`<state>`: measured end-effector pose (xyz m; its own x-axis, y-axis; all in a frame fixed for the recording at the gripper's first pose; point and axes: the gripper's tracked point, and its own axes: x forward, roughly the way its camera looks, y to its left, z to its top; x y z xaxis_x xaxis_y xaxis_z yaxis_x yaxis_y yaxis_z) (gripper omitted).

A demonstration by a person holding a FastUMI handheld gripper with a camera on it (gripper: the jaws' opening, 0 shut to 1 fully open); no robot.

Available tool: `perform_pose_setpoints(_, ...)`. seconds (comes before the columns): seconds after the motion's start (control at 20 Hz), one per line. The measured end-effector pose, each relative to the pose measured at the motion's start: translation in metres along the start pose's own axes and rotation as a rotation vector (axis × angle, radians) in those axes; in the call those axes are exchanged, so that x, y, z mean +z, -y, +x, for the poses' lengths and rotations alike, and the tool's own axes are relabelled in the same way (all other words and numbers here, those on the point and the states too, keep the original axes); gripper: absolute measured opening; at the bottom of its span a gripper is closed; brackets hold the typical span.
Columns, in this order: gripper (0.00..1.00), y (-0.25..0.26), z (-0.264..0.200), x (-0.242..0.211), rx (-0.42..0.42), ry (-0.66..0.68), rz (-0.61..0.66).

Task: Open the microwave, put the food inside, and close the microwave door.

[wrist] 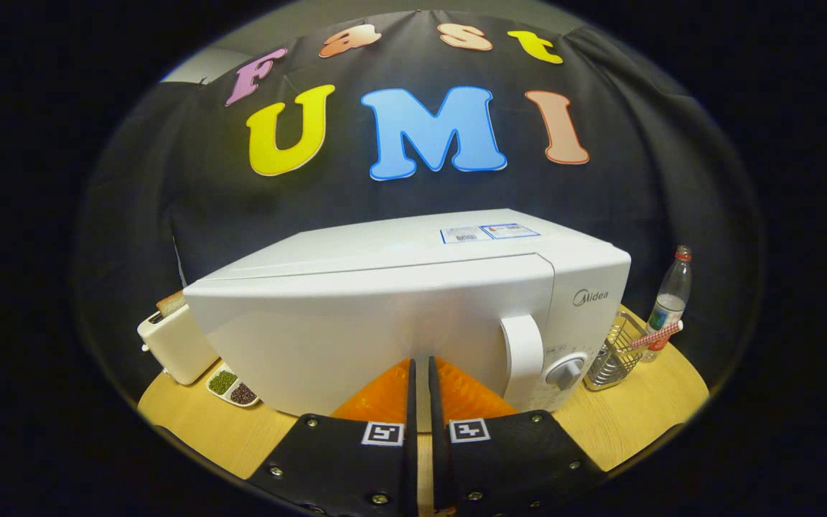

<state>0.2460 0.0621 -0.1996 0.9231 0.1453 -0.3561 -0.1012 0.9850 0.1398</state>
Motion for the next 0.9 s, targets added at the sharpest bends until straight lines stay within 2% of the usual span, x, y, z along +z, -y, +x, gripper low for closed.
perform_pose_setpoints(0.35,0.09,-0.017,-0.066,0.041,0.014,0.118,-0.014)
perform_pose_setpoints(0.9,0.09,-0.021,-0.164,0.051,-0.002,0.174,-0.065)
